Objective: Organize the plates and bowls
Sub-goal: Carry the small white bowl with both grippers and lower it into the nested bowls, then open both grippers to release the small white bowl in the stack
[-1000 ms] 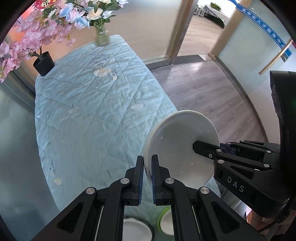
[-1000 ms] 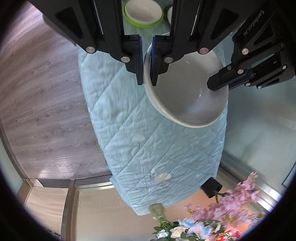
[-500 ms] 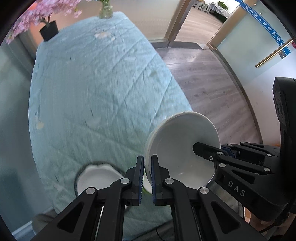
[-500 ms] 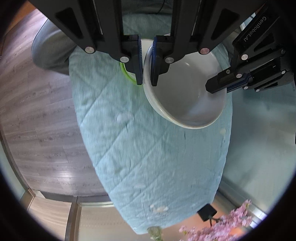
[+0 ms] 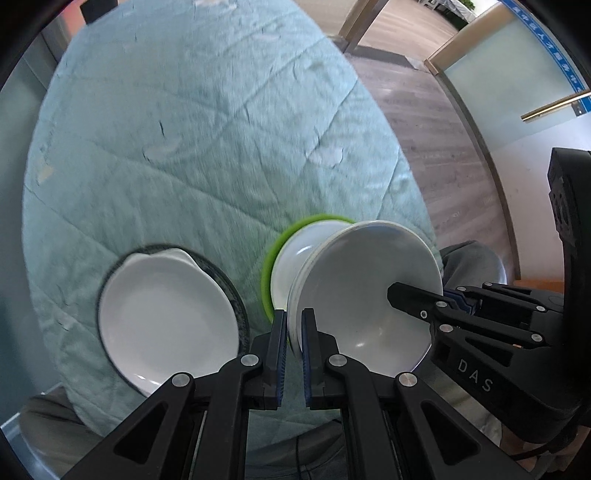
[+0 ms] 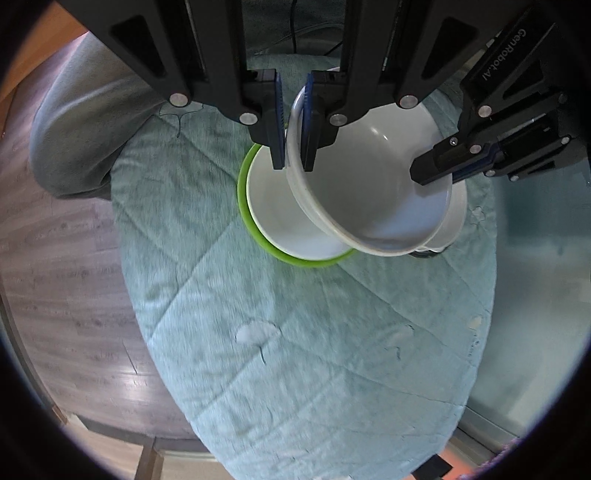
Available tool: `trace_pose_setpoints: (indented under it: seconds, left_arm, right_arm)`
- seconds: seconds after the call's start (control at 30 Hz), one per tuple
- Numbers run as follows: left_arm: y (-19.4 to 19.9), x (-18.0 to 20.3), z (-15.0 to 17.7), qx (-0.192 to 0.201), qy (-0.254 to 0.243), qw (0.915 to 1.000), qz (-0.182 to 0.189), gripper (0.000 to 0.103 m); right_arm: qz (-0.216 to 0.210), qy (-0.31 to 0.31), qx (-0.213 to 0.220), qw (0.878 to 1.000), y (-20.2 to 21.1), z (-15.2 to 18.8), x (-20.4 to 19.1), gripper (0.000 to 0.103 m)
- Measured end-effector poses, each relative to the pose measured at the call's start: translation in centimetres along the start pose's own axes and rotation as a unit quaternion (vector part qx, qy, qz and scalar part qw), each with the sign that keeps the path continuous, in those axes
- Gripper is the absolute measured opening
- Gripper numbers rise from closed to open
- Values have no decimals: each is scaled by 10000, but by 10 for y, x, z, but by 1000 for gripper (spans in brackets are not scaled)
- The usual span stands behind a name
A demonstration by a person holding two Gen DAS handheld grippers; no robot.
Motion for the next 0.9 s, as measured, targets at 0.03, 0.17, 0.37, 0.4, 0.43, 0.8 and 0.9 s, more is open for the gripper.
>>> trace_pose_setpoints:
  seconds: [0.03, 0.17, 0.37, 0.4, 0.43, 0.8, 0.9]
  left_arm:
    - [-5, -1, 0, -18, 7, 10000, 1, 4]
    - [-27, -6, 0, -131, 75, 9999, 15, 4]
    - [-47, -9, -1, -210, 169, 9996, 106, 4]
    - [-50, -10, -1, -213, 185, 9995, 119, 4]
    - [-52, -11, -1, -212, 204, 9995, 131, 3]
    - [-51, -15, -4, -89, 438, 9984, 349, 4]
    - [-47, -16, -2, -77, 451, 9985, 294, 6]
  right_arm:
    - [30, -5, -26, 10000, -4, 0, 1, 7]
    - [170, -22, -113, 9998, -22, 1, 4, 7]
    - [372, -48, -137, 9992, -37, -1, 9, 7]
    - [426, -45, -141, 9990, -40, 0, 10, 7]
    - [463, -47, -138, 9988, -42, 0, 10, 7]
    - [783, -58, 55, 9969, -44, -5, 10, 6]
    - [873, -17, 65, 9962, -43, -7, 9, 5]
Point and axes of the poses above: each gripper's, at about its wrist camera, not at the fingertips, and y roughly against the way its jaws point, x to its right, z to its underside, the point moved 9 cm from there along -y, roughly the way its jaws point, and after that the axes turned 4 degrees about x, right-handed, at the moved point
